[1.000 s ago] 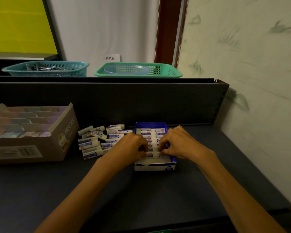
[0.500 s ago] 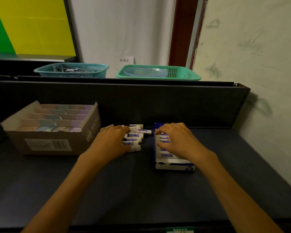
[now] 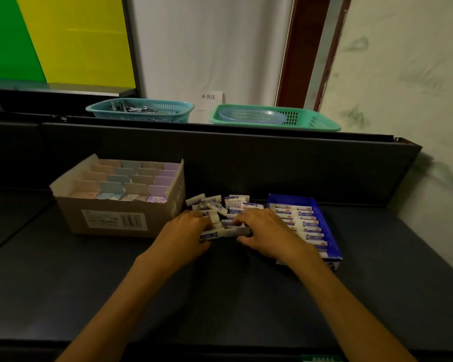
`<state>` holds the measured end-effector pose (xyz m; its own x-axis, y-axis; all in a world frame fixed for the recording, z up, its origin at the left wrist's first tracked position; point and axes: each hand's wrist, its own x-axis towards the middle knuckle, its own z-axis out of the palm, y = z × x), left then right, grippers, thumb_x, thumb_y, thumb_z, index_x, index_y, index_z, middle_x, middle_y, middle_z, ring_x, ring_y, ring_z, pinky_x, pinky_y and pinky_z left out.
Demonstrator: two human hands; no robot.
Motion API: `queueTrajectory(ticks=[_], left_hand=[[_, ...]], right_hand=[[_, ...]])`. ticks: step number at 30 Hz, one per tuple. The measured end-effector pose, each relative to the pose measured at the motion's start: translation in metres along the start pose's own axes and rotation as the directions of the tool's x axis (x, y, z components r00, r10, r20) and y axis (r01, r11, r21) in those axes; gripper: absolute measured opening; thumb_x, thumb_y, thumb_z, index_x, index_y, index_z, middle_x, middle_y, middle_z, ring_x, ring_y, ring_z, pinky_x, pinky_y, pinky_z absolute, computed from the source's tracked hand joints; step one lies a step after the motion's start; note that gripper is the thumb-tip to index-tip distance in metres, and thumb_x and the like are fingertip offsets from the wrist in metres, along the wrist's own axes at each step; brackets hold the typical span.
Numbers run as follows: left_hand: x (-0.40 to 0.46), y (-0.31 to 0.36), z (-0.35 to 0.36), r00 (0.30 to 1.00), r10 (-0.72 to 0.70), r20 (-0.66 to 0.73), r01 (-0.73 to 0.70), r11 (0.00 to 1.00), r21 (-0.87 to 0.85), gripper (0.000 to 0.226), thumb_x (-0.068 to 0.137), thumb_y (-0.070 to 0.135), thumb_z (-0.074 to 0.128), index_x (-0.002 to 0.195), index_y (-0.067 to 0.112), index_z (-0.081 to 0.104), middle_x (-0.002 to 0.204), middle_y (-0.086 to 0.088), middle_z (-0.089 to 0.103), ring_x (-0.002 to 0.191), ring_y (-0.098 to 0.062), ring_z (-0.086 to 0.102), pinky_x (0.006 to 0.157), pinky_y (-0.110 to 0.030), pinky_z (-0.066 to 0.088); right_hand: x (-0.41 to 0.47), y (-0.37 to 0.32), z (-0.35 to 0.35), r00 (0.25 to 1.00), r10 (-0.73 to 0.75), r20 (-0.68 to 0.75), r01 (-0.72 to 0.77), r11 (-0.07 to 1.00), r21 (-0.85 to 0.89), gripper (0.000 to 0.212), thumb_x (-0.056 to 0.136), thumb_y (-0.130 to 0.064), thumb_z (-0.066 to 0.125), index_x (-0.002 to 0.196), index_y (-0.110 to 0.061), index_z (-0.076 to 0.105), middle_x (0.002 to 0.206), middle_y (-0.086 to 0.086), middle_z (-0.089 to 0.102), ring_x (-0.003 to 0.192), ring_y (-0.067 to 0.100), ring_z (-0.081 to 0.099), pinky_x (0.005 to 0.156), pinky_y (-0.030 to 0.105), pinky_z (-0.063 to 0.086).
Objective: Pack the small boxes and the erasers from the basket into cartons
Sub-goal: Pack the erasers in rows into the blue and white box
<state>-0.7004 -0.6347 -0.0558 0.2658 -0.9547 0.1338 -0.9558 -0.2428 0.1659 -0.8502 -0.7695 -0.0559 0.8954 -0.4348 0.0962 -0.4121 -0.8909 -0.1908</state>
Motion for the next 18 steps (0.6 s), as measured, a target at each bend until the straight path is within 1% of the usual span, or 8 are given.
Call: queueTrajectory(ticks=[4, 7, 9, 11, 13, 15, 17, 18], left_hand=[[0.005, -0.003, 0.007, 1.0, 0.005, 0.011, -0.004, 0.998, -0.056, 0.028, 0.088, 0.034, 0.059, 0.114, 0.024, 0.056, 0.123, -0.001, 0.053, 0.108, -0.013, 0.053, 0.09, -0.028, 0.047], [0.007, -0.004, 0.01, 0.999, -0.01, 0.047, 0.016, 0.993, -0.119, 0.02, 0.087, 0.03, 0.061, 0.106, 0.025, 0.055, 0.117, 0.0, 0.055, 0.097, -0.011, 0.055, 0.084, -0.027, 0.05], [0.009, -0.005, 0.012, 0.998, -0.017, 0.065, 0.028, 0.985, -0.17, 0.019, 0.087, 0.026, 0.061, 0.105, 0.026, 0.054, 0.115, 0.001, 0.056, 0.093, -0.009, 0.055, 0.08, -0.024, 0.049], [0.01, -0.007, 0.013, 0.999, -0.013, 0.052, 0.024, 0.975, -0.219, 0.022, 0.087, 0.022, 0.062, 0.107, 0.026, 0.053, 0.115, 0.002, 0.056, 0.095, -0.009, 0.056, 0.081, -0.022, 0.049], [0.01, -0.01, 0.013, 0.999, -0.017, 0.047, 0.031, 0.953, -0.303, 0.03, 0.085, 0.017, 0.064, 0.111, 0.026, 0.052, 0.116, 0.004, 0.057, 0.099, -0.009, 0.057, 0.084, -0.022, 0.049], [0.008, -0.015, 0.01, 1.0, -0.013, 0.028, 0.022, 0.927, -0.374, 0.036, 0.084, 0.014, 0.065, 0.116, 0.026, 0.052, 0.114, 0.007, 0.056, 0.093, -0.003, 0.055, 0.081, -0.018, 0.048], [0.008, -0.019, 0.007, 0.999, -0.002, -0.054, -0.02, 0.913, -0.407, 0.039, 0.083, 0.014, 0.066, 0.118, 0.025, 0.054, 0.114, 0.007, 0.055, 0.085, -0.001, 0.054, 0.075, -0.015, 0.047], [0.009, -0.02, 0.004, 0.995, 0.003, -0.097, -0.044, 0.904, -0.426, 0.039, 0.082, 0.013, 0.067, 0.118, 0.024, 0.056, 0.114, 0.006, 0.055, 0.085, -0.002, 0.055, 0.075, -0.015, 0.048]], right_hand=[[0.002, -0.001, 0.006, 1.0, 0.016, 0.022, -0.016, 0.999, -0.041, 0.031, 0.089, -0.032, 0.061, 0.12, -0.028, 0.058, 0.123, -0.004, 0.055, 0.115, 0.015, 0.047, 0.096, 0.031, 0.041], [0.002, -0.002, 0.01, 0.999, 0.037, 0.021, -0.037, 0.999, -0.024, 0.022, 0.089, -0.032, 0.06, 0.111, -0.031, 0.06, 0.116, -0.004, 0.055, 0.107, 0.013, 0.051, 0.088, 0.026, 0.044], [0.002, -0.003, 0.011, 0.999, 0.046, 0.028, -0.046, 0.999, -0.017, 0.02, 0.089, -0.031, 0.061, 0.109, -0.031, 0.059, 0.114, -0.004, 0.053, 0.1, 0.009, 0.05, 0.082, 0.022, 0.041], [0.001, -0.004, 0.011, 0.998, 0.054, 0.024, -0.054, 0.998, -0.011, 0.02, 0.089, -0.03, 0.061, 0.109, -0.031, 0.058, 0.113, -0.004, 0.052, 0.097, 0.007, 0.048, 0.079, 0.021, 0.038], [0.0, -0.005, 0.01, 0.998, 0.054, 0.015, -0.053, 0.999, -0.009, 0.021, 0.089, -0.03, 0.061, 0.11, -0.032, 0.057, 0.114, -0.004, 0.051, 0.1, 0.008, 0.047, 0.081, 0.021, 0.038], [-0.002, -0.005, 0.004, 0.999, 0.048, -0.009, -0.048, 0.999, 0.015, 0.023, 0.089, -0.029, 0.062, 0.111, -0.03, 0.057, 0.116, -0.005, 0.05, 0.1, 0.005, 0.045, 0.082, 0.02, 0.037], [-0.005, -0.003, -0.003, 0.998, 0.053, -0.045, -0.049, 0.996, 0.071, 0.025, 0.088, -0.031, 0.064, 0.112, -0.03, 0.057, 0.116, -0.006, 0.05, 0.1, 0.004, 0.044, 0.084, 0.02, 0.038], [-0.006, -0.002, -0.007, 0.996, 0.061, -0.06, -0.054, 0.993, 0.107, 0.028, 0.087, -0.031, 0.065, 0.114, -0.031, 0.057, 0.117, -0.007, 0.05, 0.103, 0.004, 0.045, 0.086, 0.021, 0.038]])
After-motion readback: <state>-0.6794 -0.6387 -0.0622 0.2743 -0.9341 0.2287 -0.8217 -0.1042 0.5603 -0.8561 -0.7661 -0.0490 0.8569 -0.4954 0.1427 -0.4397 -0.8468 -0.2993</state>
